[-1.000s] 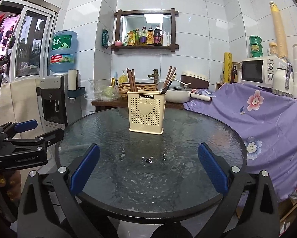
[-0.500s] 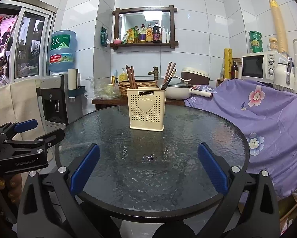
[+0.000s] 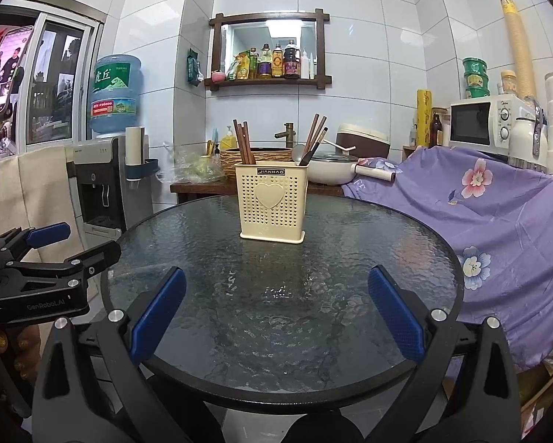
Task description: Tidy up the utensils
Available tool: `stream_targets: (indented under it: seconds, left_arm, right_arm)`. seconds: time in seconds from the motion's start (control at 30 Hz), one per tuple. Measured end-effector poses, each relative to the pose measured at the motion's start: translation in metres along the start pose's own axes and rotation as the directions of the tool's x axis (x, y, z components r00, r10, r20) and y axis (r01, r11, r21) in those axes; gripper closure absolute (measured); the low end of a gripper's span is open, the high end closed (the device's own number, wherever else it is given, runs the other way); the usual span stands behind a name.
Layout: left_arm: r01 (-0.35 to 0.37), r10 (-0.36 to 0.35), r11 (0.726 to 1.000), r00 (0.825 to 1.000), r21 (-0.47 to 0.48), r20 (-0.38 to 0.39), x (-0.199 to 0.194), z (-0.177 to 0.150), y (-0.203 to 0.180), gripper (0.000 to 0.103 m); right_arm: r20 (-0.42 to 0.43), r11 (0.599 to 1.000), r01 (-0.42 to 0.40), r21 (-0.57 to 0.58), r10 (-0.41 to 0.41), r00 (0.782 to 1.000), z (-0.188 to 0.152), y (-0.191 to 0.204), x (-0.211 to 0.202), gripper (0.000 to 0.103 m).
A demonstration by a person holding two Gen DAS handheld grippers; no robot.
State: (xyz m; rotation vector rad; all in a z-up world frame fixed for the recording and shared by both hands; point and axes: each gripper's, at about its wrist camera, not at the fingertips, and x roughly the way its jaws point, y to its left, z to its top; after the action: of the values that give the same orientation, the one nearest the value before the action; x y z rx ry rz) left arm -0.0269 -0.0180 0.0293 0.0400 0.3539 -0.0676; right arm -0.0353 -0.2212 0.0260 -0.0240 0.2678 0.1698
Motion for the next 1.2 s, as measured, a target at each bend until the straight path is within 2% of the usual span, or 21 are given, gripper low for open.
stream_targets:
  seconds: [1.2]
  left_arm:
    - [-0.010, 0.010, 1.000, 0.999, 0.007, -0.037, 0.0060, -0.0034, 0.0008, 0.006]
  right_arm:
    - [-0.010, 1.000, -0.002, 0.001, 0.002, 1.000, -0.0037, 0.0053, 0.0023, 0.006]
